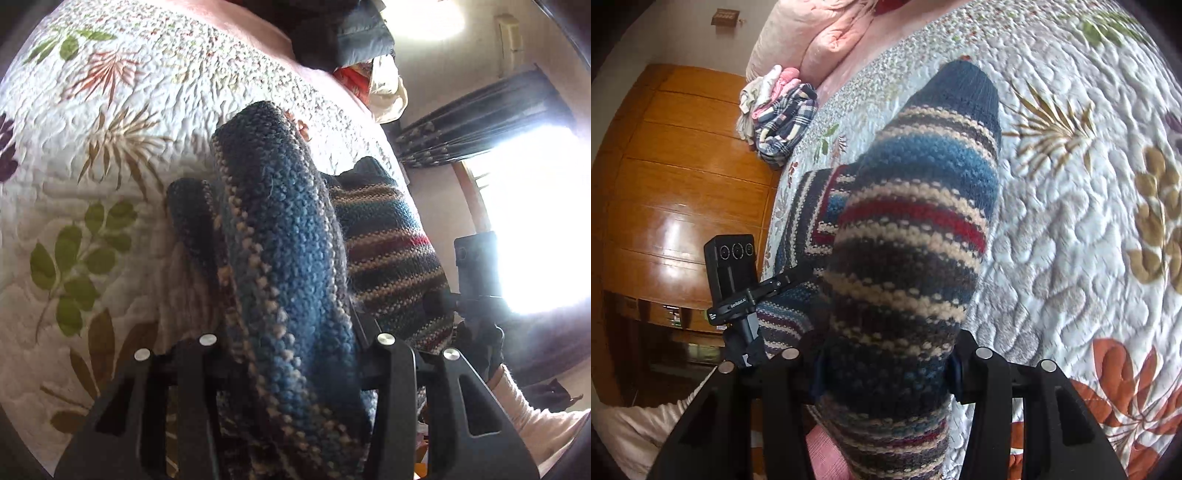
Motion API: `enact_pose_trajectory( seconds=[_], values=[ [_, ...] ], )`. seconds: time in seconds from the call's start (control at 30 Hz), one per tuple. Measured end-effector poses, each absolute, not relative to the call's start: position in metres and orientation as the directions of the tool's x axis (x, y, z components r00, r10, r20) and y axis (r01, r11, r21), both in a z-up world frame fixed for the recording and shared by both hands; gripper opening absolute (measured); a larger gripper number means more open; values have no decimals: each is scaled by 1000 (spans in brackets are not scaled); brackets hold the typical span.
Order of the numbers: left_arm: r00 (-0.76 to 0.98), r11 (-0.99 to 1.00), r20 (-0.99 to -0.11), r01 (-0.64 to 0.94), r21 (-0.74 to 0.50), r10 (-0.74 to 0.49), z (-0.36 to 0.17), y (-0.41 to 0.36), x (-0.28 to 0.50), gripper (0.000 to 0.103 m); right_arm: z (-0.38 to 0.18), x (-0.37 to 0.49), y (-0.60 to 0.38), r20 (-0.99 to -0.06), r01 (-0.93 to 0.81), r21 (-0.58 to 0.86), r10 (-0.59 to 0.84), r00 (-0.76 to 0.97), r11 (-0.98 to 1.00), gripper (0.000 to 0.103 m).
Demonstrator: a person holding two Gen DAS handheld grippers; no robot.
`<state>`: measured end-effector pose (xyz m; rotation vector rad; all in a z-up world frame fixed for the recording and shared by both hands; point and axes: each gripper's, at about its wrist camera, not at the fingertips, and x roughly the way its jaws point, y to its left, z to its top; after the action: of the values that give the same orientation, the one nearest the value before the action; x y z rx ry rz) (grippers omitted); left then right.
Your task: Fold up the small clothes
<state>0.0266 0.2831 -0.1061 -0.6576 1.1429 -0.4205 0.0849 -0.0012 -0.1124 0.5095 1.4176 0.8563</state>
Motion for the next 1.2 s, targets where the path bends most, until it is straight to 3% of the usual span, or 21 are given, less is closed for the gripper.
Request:
enact_pose_trajectory(
  seconds=[0.27,0.43,0.6,0.93,1.2],
  values=[
    [412,762,-714,-69,-644,-566,-139,282,6,56,-160,72,-28,-598,-73,800,802,-10,596,57],
    [417,749,-712,-104,-655,-565,-142,294,13,58,-157,70,-31,-624,-86,779,782,1,622,61],
    [393,798,-768,-125,-590,-506,-119,288,13,60,-141,72,-15,-696,-90,714,718,7,694,78],
    [489,901,-804,-77,-426,-338,-45,287,-39,60,-120,26,-21,-748,-135,657,664,4,741,78],
    [493,928,-795,76,-366,-354,-10,241,-74,65,-105,-6,-38,-795,-142,583,597,105,800,76]
  ],
)
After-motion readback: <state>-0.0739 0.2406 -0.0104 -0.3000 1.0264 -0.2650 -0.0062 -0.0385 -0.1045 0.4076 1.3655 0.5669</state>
